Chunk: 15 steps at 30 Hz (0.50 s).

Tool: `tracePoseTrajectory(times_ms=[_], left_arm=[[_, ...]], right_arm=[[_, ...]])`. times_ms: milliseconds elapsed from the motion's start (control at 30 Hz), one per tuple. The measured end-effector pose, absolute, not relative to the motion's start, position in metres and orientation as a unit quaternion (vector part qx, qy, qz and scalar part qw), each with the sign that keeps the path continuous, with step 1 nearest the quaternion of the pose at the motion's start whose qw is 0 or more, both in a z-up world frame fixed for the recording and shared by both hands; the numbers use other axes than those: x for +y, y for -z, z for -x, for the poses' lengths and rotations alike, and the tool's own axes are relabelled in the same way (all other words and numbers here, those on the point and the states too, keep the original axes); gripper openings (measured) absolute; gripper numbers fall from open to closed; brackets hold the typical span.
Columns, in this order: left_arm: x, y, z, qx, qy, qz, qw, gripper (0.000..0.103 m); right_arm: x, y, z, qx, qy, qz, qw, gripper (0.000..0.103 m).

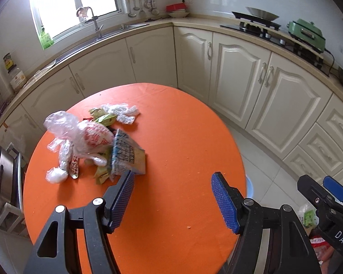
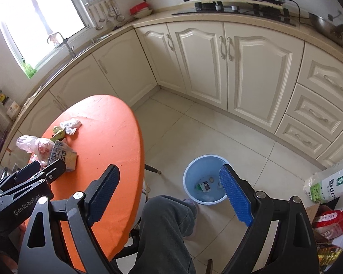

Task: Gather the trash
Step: 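Move both tools back over the trash pile on the table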

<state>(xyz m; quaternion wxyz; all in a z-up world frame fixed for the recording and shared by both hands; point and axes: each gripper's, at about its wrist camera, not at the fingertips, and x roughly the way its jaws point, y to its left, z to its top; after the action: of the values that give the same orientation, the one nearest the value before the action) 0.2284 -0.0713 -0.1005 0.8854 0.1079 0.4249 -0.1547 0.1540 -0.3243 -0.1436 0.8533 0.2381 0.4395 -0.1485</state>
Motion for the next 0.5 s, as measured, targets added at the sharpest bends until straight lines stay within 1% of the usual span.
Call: tracePoseTrajectory(times_ms=[500], left_arm=[[0.050,0.079,-0.235,0.443,0.069,-0.023,0.894,0.066]], right_arm=[[-0.224,0.135,-0.210,0.472,0.055,-0.192,0.858,0.091]])
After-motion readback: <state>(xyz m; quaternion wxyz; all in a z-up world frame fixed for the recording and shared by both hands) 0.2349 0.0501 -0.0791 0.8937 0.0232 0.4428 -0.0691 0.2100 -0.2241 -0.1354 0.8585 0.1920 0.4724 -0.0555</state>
